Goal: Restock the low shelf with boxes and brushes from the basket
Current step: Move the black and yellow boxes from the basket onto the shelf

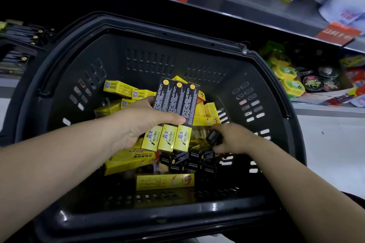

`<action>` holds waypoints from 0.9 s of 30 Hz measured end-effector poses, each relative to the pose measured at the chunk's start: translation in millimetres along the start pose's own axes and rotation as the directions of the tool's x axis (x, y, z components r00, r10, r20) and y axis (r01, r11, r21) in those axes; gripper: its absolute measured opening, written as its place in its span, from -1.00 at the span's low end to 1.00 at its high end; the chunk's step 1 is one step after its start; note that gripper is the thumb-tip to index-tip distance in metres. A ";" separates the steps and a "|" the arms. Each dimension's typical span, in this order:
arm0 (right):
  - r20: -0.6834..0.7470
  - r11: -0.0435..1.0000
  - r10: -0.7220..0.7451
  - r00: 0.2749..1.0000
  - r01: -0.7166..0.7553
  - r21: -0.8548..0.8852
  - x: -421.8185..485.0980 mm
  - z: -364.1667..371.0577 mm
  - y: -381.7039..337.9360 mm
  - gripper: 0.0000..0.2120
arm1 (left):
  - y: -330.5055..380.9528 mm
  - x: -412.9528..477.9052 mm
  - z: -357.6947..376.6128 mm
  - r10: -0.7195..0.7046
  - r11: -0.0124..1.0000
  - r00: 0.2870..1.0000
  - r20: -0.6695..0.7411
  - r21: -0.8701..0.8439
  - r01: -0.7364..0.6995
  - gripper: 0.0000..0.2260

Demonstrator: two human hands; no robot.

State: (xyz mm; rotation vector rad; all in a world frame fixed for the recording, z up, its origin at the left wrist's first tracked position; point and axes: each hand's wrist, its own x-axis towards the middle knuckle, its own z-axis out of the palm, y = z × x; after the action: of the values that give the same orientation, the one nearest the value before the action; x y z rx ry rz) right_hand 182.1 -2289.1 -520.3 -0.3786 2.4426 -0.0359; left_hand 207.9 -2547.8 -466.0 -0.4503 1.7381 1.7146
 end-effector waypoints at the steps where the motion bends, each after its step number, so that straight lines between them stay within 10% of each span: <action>1: -0.084 0.985 0.006 0.996 0.009 0.174 -4.3 -10.9 -6.5 -0.64 | 1.5 -1.0 -2.0 0.005 1.000 1.000 -0.003 -0.011 -0.005 -0.31; 3: -0.174 0.810 0.054 0.983 0.059 0.584 -15.5 -32.0 -25.5 -0.63 | 5.9 -4.5 -7.8 0.025 0.999 1.000 -0.011 -0.023 -0.025 -0.33; 5: -0.136 0.364 0.063 0.989 0.104 0.926 -28.4 -49.4 -48.1 -0.69 | 11.3 -9.5 -16.0 0.048 0.998 0.999 -0.015 -0.036 -0.048 -0.34; 7: -0.120 -0.096 -0.022 0.992 0.118 0.988 -35.3 -62.5 -70.6 -0.83 | 16.2 -16.1 -25.8 0.061 0.997 0.998 -0.021 -0.051 -0.062 -0.32; 9: -0.124 -0.238 -0.043 0.991 0.110 0.965 -34.2 -75.2 -93.6 -0.85 | 19.1 -23.3 -38.4 0.064 0.994 0.998 -0.023 -0.082 -0.066 -0.31; 22: -0.100 0.062 -0.139 0.985 0.110 0.992 36.6 -135.3 -246.2 -0.77 | 19.3 -92.0 -171.9 0.124 0.932 0.959 -0.256 -0.303 -0.201 -0.80; 27: -0.150 0.117 -0.171 0.974 0.171 0.978 67.4 -162.0 -299.7 -0.94 | 9.1 -105.8 -227.2 0.080 0.908 0.906 -0.416 -0.345 -0.239 -0.56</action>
State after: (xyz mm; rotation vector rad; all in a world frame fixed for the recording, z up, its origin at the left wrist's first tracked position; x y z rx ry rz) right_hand 110.2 -2606.3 -398.2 0.0004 1.7505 -1.7153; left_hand 232.9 -2789.6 -404.5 -0.9048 1.7358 2.2275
